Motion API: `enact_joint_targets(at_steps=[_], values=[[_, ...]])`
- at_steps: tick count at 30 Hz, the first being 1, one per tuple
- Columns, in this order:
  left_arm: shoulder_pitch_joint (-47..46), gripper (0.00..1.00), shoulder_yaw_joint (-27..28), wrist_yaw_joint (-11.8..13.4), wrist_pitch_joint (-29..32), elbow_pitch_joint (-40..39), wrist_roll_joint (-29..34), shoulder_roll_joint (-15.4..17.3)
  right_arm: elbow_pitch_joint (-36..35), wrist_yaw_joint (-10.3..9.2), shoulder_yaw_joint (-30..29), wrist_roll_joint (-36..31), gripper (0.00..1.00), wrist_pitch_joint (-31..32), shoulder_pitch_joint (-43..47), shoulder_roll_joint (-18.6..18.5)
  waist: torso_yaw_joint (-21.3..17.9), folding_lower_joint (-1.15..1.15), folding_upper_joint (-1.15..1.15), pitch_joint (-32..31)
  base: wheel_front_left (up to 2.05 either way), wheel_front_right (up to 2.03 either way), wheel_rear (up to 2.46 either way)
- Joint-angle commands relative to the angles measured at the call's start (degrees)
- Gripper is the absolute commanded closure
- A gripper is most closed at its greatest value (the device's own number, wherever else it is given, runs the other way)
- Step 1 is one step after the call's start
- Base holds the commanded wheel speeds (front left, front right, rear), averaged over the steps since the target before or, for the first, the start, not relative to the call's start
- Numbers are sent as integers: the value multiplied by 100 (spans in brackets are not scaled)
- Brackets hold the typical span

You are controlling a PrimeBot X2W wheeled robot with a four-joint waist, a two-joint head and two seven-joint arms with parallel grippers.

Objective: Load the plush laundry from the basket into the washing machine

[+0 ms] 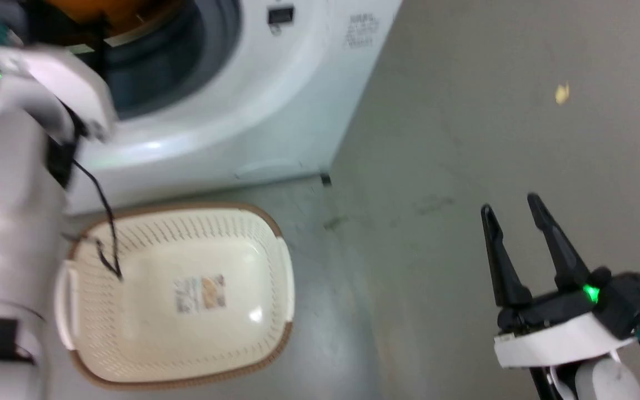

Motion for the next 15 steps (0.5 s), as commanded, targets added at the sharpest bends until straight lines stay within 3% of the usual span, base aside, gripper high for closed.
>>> enact_joint_targets(at_steps=[1,2,8,11,15], values=[[171,0,-23,-10,-119,-22,-39,-58,28,29,-23,-49,0,-26,90,-12,372,1,0,-666,0,0,0],[518,0,-37,-16,-399,-120,-167,-235,55,29,-69,-145,0,-26,200,-12,505,1,0,-1013,0,0,0],[1541,0,19,-23,-700,-802,-534,-604,86,29,-138,-297,0,-26,494,-12,789,1,0,-1754,0,0,0],[2297,0,135,-8,-731,-1570,-693,-784,74,29,-163,-337,0,-26,675,-12,941,1,0,-2084,0,0,0],[3522,0,319,197,-735,-2799,-732,-1003,76,29,-180,-349,0,-26,937,-12,1107,1,0,-2418,0,0,0]])
